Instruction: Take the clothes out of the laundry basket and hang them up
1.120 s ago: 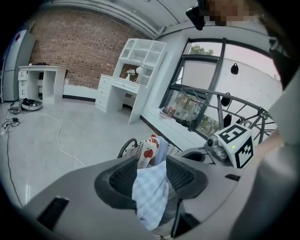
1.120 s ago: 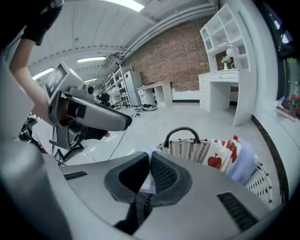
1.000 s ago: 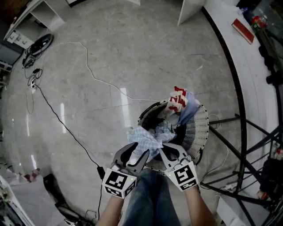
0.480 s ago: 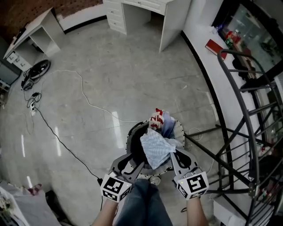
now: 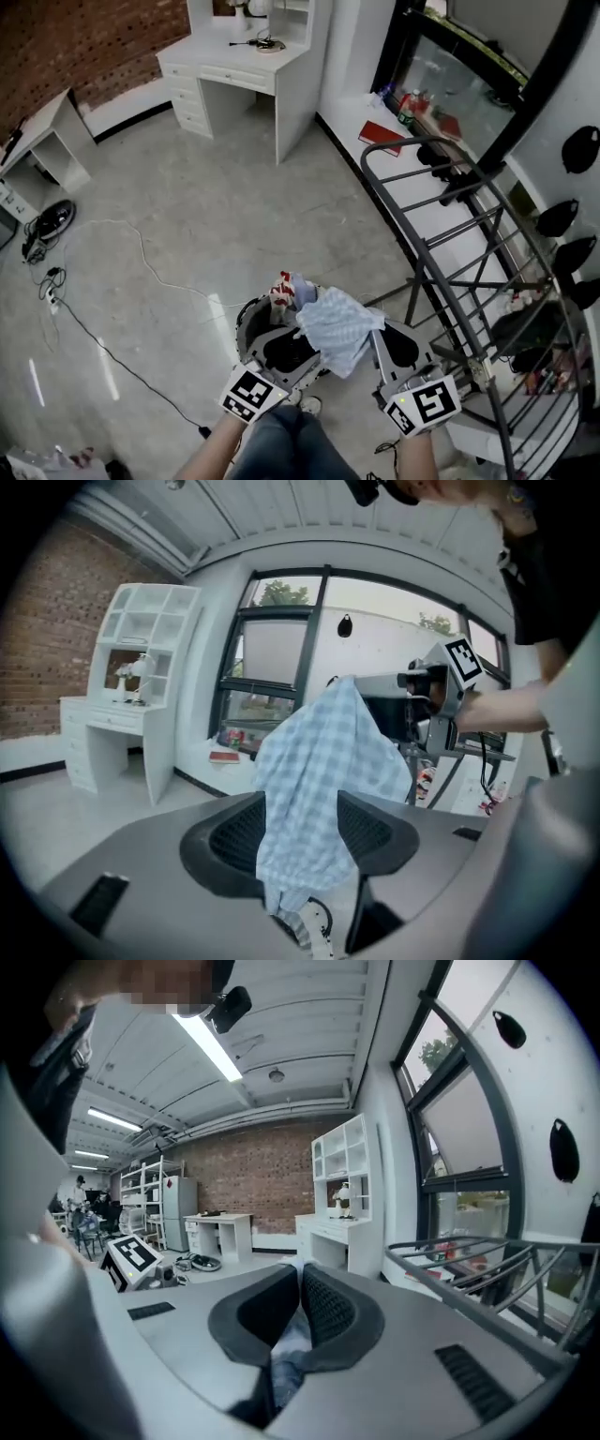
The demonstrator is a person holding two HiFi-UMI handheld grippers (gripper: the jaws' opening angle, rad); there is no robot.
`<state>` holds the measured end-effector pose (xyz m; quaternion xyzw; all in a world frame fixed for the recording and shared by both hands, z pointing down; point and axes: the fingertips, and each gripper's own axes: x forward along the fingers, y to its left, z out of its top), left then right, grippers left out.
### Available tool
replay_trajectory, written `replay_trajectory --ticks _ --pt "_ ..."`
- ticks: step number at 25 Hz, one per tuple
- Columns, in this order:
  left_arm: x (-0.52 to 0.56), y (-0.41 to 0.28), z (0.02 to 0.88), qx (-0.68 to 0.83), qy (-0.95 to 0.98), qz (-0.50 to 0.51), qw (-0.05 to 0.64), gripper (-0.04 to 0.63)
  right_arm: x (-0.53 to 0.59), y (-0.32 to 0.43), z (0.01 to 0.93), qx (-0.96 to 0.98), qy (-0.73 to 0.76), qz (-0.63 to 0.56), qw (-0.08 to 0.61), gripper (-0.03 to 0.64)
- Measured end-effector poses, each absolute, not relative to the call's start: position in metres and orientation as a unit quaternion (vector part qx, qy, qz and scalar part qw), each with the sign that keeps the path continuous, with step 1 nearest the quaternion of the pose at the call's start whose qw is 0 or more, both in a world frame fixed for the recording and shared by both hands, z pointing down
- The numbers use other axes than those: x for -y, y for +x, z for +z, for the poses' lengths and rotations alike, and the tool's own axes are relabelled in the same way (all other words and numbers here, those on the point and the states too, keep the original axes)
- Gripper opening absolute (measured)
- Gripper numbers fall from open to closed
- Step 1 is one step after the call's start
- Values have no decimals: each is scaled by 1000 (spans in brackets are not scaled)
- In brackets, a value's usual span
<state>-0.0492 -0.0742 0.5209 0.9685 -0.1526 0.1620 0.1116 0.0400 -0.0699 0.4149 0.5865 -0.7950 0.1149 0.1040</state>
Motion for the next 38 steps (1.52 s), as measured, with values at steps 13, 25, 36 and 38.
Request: replay_trajectory --ticks 13,25,36,38 --pt "-48 105 459 -78 984 158 1 107 -58 124 311 684 724 61 57 11" --pt "-70 144 323 -137 987 74 -49 43 -202 196 273 517 855 23 -1 11" --pt "-139 213 184 -224 972 -24 -74 42 -292 220 164 405 911 -76 -10 11" --pt "-155 222 170 -241 967 -33 -79 43 -307 225 148 385 919 -89 -5 11"
